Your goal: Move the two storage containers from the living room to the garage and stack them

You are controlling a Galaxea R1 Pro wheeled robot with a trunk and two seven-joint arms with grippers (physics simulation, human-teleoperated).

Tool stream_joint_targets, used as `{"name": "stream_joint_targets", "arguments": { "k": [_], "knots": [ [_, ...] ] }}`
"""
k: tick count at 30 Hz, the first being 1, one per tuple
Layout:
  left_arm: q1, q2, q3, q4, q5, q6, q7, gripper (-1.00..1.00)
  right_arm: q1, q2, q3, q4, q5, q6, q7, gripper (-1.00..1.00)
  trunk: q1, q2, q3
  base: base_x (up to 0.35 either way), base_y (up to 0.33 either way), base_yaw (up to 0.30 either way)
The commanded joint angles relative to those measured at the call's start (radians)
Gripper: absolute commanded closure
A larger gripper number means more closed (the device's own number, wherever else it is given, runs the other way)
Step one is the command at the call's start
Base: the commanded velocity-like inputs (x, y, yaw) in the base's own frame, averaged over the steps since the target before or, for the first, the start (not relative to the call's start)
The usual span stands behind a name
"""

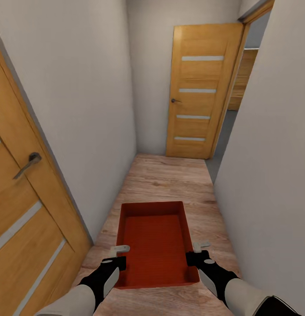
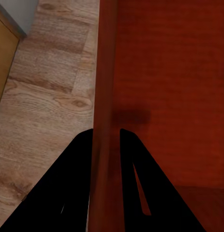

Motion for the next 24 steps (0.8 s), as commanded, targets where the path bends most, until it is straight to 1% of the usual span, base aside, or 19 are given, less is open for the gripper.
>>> {"name": "stream_joint_targets", "arguments": {
  "k": [1, 5, 7, 17, 24],
  "knots": [
    [0.000, 0.011, -0.005, -0.006, -0.023, 0.007, 0.009, 1.00, -0.001, -0.002, -0.012, 0.015, -0.014, -0.005, -0.009, 1.00, 0.001, -0.001, -0.001, 0.323, 0.000, 0.000],
    [0.000, 0.011, -0.005, -0.006, -0.023, 0.007, 0.009, 1.00, -0.001, -0.002, -0.012, 0.015, -0.014, -0.005, -0.009, 1.00, 0.001, -0.001, -0.001, 0.323, 0.000, -0.009],
    [0.000, 0.011, -0.005, -0.006, -0.023, 0.007, 0.009, 1.00, -0.001, -0.001, -0.012, 0.016, -0.014, -0.005, -0.010, 1.00, 0.001, -0.001, -0.001, 0.323, 0.000, -0.152],
    [0.000, 0.011, -0.005, -0.006, -0.023, 0.007, 0.009, 1.00, -0.001, -0.001, -0.012, 0.016, -0.014, -0.005, -0.010, 1.00, 0.001, -0.001, -0.001, 0.323, 0.000, -0.257],
    [0.000, 0.011, -0.005, -0.006, -0.023, 0.007, 0.009, 1.00, -0.001, -0.002, -0.012, 0.016, -0.014, -0.005, -0.009, 1.00, 0.001, -0.001, -0.001, 0.323, 0.000, -0.043]
  ]
}}
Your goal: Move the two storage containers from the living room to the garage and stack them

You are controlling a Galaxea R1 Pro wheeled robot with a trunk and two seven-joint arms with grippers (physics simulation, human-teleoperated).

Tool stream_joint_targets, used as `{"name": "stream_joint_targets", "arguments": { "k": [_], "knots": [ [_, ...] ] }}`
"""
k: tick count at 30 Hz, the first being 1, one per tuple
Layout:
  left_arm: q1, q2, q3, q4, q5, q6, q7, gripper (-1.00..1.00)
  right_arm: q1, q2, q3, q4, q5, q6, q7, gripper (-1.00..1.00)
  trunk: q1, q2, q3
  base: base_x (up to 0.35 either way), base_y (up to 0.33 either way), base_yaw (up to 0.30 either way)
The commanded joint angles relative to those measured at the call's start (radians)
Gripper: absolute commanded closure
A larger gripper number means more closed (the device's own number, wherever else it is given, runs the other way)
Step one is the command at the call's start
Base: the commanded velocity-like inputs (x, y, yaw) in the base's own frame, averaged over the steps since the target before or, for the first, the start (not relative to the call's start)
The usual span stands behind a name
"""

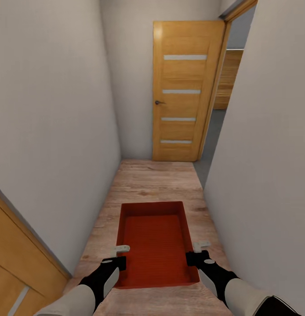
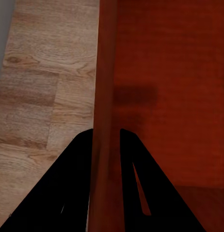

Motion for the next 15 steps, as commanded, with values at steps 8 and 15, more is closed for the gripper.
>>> {"name": "stream_joint_targets", "arguments": {
  "k": [8, 15],
  "knots": [
    [0.000, 0.011, -0.005, -0.006, -0.023, 0.007, 0.009, 1.00, -0.001, -0.001, -0.012, 0.016, -0.014, -0.005, -0.009, 1.00, 0.001, -0.001, -0.001, 0.323, 0.000, -0.001],
    [0.000, 0.011, -0.005, -0.006, -0.023, 0.007, 0.009, 1.00, -0.001, -0.002, -0.012, 0.016, -0.014, -0.005, -0.009, 1.00, 0.001, -0.001, -0.001, 0.323, 0.000, 0.000]
  ]
}}
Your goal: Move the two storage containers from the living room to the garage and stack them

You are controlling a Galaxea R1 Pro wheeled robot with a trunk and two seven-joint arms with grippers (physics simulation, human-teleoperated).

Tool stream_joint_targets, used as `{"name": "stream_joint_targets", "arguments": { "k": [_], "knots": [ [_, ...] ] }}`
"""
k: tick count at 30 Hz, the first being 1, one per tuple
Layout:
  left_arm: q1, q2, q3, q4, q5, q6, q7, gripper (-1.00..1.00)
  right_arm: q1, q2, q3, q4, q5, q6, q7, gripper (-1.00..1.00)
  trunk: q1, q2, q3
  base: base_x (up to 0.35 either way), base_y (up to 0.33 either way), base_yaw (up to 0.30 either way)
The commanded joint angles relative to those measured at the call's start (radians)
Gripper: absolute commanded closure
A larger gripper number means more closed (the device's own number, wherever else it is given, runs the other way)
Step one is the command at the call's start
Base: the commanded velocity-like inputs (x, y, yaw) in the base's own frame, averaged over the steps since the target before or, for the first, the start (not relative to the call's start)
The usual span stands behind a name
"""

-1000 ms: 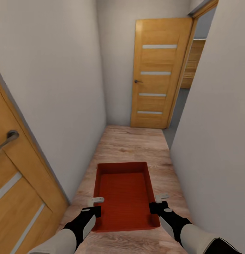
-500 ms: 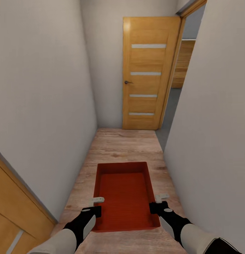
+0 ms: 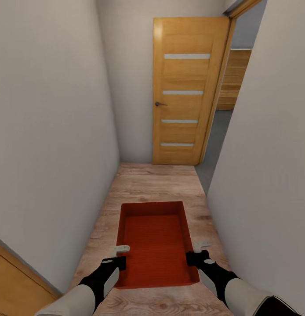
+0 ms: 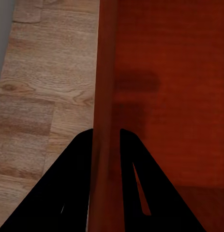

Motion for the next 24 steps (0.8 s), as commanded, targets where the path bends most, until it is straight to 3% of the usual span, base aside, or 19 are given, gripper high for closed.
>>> {"name": "stream_joint_targets", "arguments": {
  "k": [1, 24],
  "knots": [
    [0.000, 0.011, -0.005, -0.006, -0.023, 0.007, 0.009, 1.00, -0.001, -0.002, -0.012, 0.016, -0.014, -0.005, -0.009, 1.00, 0.001, -0.001, -0.001, 0.323, 0.000, 0.000],
    [0.000, 0.011, -0.005, -0.006, -0.023, 0.007, 0.009, 1.00, -0.001, -0.002, -0.012, 0.016, -0.014, -0.005, -0.009, 1.00, 0.001, -0.001, -0.001, 0.323, 0.000, 0.000]
  ]
}}
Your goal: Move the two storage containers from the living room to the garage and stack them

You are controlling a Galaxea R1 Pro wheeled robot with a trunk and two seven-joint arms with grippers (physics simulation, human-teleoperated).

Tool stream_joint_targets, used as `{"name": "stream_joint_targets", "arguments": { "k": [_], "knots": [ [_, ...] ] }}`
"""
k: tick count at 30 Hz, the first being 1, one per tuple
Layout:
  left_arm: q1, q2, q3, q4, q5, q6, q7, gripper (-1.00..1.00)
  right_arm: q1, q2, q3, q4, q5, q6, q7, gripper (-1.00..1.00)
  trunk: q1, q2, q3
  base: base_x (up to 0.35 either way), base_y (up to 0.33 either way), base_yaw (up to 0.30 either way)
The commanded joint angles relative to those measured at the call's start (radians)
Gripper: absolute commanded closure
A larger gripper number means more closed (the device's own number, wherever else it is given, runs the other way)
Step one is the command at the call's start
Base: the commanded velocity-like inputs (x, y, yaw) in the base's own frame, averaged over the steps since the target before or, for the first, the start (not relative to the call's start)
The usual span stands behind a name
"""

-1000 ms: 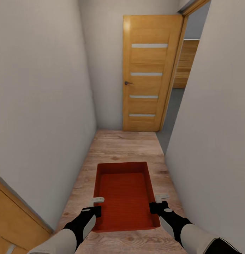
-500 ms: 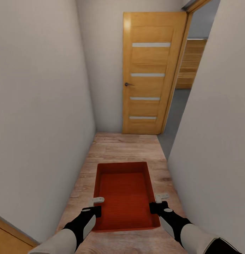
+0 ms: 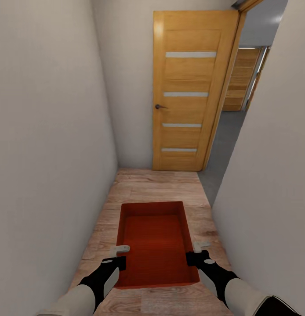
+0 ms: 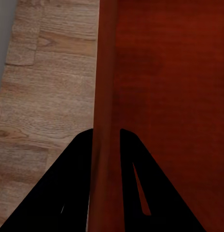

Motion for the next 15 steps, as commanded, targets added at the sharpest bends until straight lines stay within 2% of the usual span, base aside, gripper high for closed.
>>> {"name": "stream_joint_targets", "arguments": {
  "k": [1, 15],
  "knots": [
    [0.000, 0.011, -0.005, -0.006, -0.023, 0.007, 0.009, 1.00, -0.001, -0.002, -0.012, 0.016, -0.014, -0.005, -0.009, 1.00, 0.001, -0.001, -0.001, 0.323, 0.000, 0.000],
    [0.000, 0.011, -0.005, -0.006, -0.023, 0.007, 0.009, 1.00, -0.001, -0.002, -0.012, 0.016, -0.014, -0.005, -0.009, 1.00, 0.001, -0.001, -0.001, 0.323, 0.000, 0.000]
  ]
}}
